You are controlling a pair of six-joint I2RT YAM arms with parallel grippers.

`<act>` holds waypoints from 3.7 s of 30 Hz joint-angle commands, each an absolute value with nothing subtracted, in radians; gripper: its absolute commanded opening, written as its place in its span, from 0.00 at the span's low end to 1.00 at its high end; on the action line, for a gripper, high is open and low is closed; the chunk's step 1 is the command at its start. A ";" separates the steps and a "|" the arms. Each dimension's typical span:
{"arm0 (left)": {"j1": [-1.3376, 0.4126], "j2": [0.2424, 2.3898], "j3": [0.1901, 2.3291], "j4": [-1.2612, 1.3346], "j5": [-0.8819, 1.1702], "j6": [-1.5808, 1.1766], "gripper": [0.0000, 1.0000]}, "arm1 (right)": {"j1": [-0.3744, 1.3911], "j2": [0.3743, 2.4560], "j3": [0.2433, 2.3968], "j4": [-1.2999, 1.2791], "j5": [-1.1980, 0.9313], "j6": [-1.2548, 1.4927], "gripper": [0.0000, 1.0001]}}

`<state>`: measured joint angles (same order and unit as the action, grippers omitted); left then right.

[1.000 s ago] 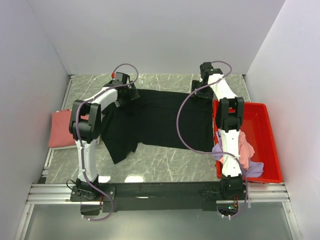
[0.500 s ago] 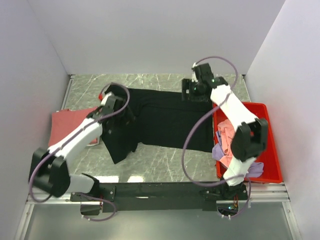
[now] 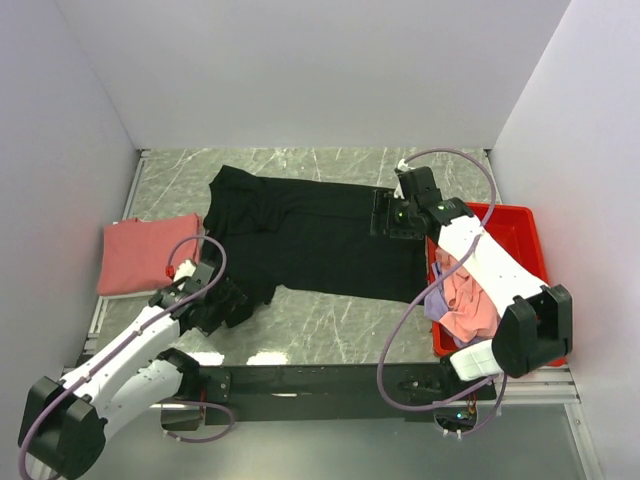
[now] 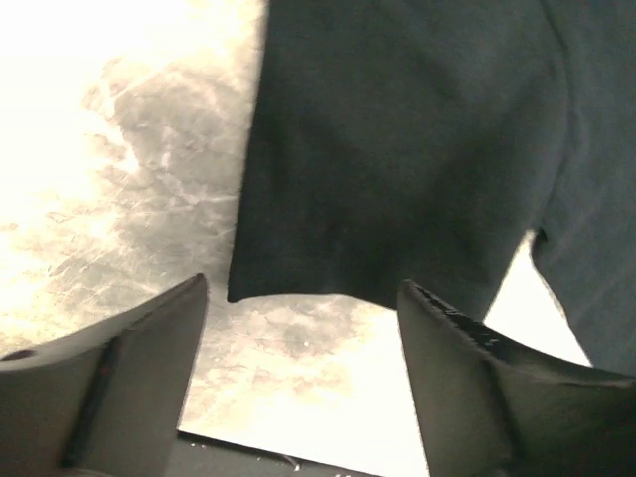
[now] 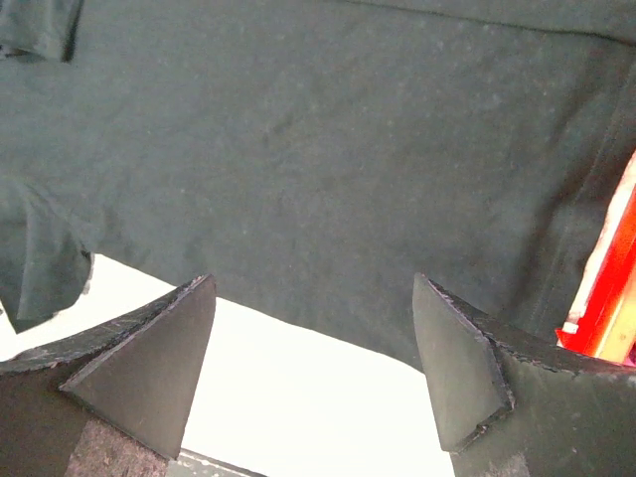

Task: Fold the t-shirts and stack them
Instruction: Fold the tshirt

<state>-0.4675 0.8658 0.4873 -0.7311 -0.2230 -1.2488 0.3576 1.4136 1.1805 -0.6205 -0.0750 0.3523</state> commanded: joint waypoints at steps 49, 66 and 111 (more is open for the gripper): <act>-0.465 0.891 0.758 -0.709 -0.422 -1.146 0.00 | 0.563 1.388 0.844 -0.795 0.231 0.541 0.82; -0.454 0.940 0.807 -0.699 -0.442 -1.126 0.00 | 0.486 1.545 0.890 -0.818 0.290 0.519 0.70; -0.354 1.104 0.975 -0.575 -0.407 -1.000 0.00 | 0.459 1.585 1.087 -0.851 0.285 0.399 0.00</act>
